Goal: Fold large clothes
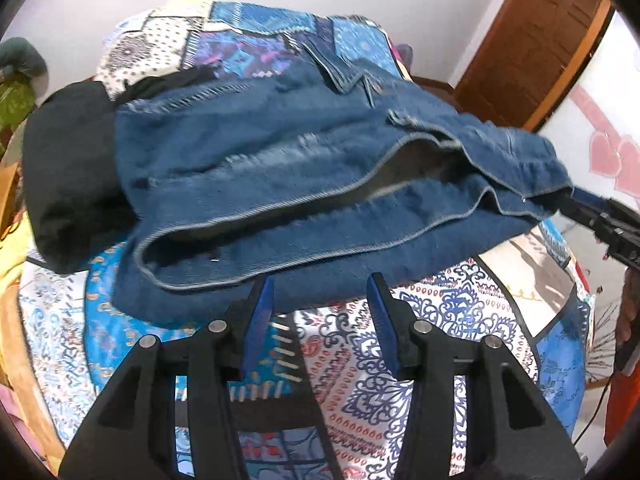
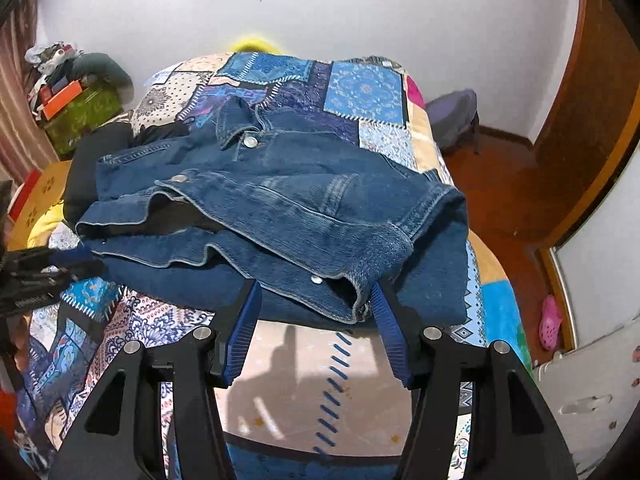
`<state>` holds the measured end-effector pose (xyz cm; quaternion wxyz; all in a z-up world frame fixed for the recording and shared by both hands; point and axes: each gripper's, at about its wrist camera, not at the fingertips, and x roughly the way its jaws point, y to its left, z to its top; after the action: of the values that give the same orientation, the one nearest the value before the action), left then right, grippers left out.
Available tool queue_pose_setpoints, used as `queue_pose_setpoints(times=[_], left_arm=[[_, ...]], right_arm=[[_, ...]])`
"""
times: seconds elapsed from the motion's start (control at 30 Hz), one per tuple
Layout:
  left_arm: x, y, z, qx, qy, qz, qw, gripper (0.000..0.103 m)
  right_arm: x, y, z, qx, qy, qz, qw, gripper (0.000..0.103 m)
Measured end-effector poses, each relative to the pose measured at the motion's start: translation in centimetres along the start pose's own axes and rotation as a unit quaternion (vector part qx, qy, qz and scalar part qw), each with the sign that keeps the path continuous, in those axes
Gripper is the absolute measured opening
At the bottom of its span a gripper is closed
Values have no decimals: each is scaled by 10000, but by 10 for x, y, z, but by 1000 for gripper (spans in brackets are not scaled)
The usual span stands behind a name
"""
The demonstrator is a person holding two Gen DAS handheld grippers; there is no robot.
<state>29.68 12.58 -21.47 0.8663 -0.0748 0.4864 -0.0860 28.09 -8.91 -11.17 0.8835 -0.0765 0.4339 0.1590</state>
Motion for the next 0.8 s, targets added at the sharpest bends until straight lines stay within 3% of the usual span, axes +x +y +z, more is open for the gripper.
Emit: queue_pose_setpoints(times=[0.1,0.2,0.43,0.57,0.63,0.8], left_arm=[[13,-4,0,71,62,31,10000,47],[29,-1,3,-47,191,-47,9998,47],[42,3,10,-171,63,-131,9997,47],[43,9,17,-159,-70,78,9998,47],[44,17,25,-134,-137,314,9993,47],[48,46,54,-517,-148,250,9982,46]], right_arm=[[-7,4,-1,-11,-109,-21,9999,54],[-9,7,-4,57,-118,237,9996,55],[28,27,-5,-147,366,503,9980,55],[57,39,2,-164,712,896,9933,56],[69,51,9,-347,728,867,9930,56],[88,70,22,-1125,743,592,9891,56]])
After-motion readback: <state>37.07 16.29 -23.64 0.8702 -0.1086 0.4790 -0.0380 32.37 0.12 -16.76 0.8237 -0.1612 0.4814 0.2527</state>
